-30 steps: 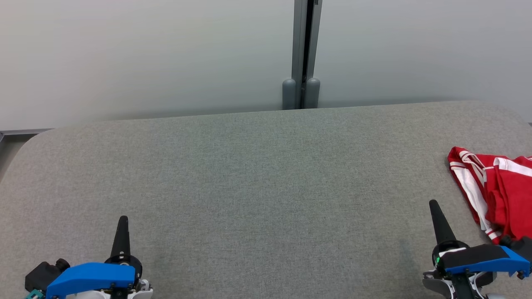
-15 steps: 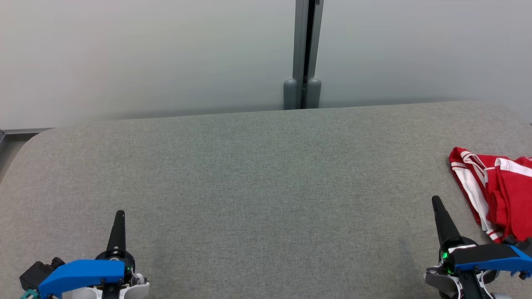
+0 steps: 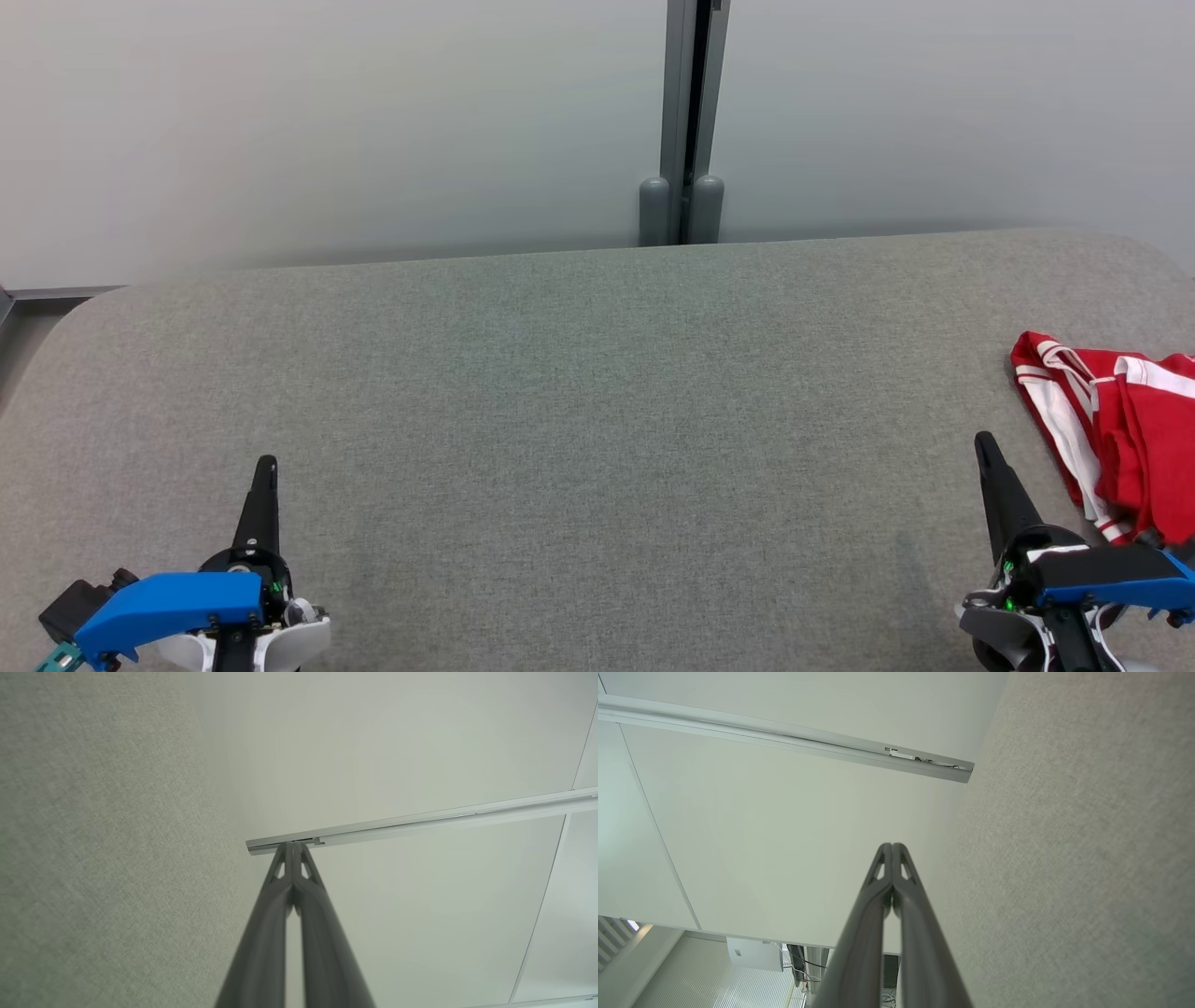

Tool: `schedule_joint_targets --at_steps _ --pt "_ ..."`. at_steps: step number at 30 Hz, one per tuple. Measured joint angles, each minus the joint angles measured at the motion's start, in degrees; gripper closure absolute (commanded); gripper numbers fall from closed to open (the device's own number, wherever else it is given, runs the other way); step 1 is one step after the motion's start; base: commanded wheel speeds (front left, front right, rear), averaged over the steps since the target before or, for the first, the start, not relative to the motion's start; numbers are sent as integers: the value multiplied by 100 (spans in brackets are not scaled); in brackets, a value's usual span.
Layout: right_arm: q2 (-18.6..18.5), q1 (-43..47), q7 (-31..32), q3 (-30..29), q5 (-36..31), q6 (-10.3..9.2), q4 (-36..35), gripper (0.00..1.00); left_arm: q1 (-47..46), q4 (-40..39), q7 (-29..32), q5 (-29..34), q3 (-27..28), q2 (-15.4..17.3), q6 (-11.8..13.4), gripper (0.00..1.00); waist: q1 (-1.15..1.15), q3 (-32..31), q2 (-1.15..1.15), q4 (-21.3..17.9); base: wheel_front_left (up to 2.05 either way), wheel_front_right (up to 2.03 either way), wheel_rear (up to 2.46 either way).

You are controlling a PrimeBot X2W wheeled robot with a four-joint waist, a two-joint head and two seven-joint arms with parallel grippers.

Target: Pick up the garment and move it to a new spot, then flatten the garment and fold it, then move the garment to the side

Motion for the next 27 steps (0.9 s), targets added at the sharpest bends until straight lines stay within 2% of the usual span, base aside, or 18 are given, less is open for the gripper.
schedule_joint_targets --at_steps 27 --pt "-8 18 293 -77 1093 0 -230 100 -99 -188 290 -1013 137 -4 3 100 0 3 0 36 0 0 0"
